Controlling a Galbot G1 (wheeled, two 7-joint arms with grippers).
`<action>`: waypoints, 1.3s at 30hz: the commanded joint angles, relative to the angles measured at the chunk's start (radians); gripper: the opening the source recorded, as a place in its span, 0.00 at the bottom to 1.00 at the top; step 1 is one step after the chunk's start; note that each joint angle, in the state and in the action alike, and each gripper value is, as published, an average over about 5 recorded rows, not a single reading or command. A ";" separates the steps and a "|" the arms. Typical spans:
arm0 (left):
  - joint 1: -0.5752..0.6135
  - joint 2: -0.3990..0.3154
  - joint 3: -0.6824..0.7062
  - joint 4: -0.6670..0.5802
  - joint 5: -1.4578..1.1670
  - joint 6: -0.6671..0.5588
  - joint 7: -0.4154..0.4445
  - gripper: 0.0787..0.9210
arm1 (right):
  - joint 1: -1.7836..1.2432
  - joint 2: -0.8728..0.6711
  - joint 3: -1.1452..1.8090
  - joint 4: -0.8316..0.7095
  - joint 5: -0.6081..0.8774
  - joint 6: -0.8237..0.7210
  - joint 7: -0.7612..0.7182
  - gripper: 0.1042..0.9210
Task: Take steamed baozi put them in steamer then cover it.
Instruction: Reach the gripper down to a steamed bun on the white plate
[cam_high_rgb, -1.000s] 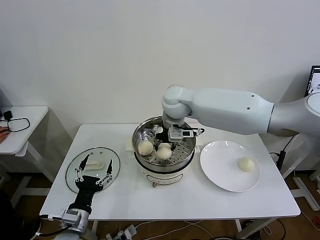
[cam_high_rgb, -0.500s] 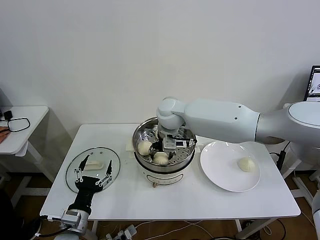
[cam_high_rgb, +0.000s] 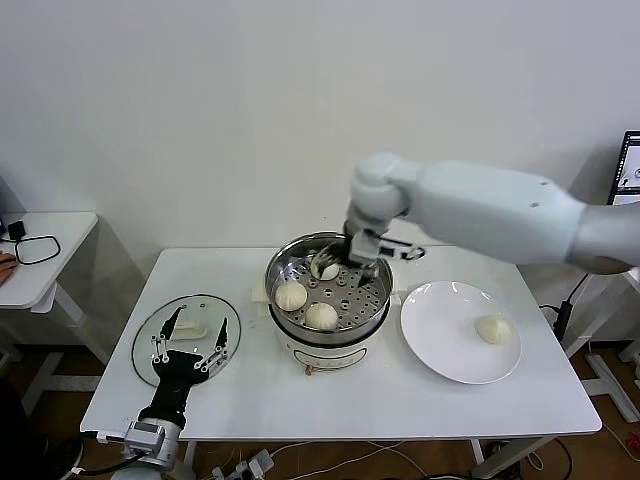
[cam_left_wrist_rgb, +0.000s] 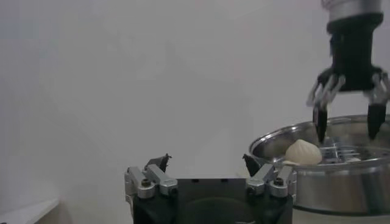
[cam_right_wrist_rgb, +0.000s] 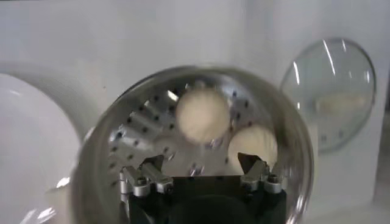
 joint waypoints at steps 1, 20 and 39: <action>0.003 -0.001 0.018 -0.006 0.009 -0.001 -0.003 0.88 | 0.027 -0.332 0.039 -0.007 0.194 -0.354 -0.164 0.88; 0.014 -0.003 0.046 -0.024 0.030 -0.005 -0.013 0.88 | -0.626 -0.412 0.562 -0.288 -0.194 -0.524 -0.136 0.88; 0.015 -0.008 0.062 -0.024 0.043 -0.005 -0.022 0.88 | -0.709 -0.286 0.690 -0.477 -0.294 -0.499 -0.066 0.88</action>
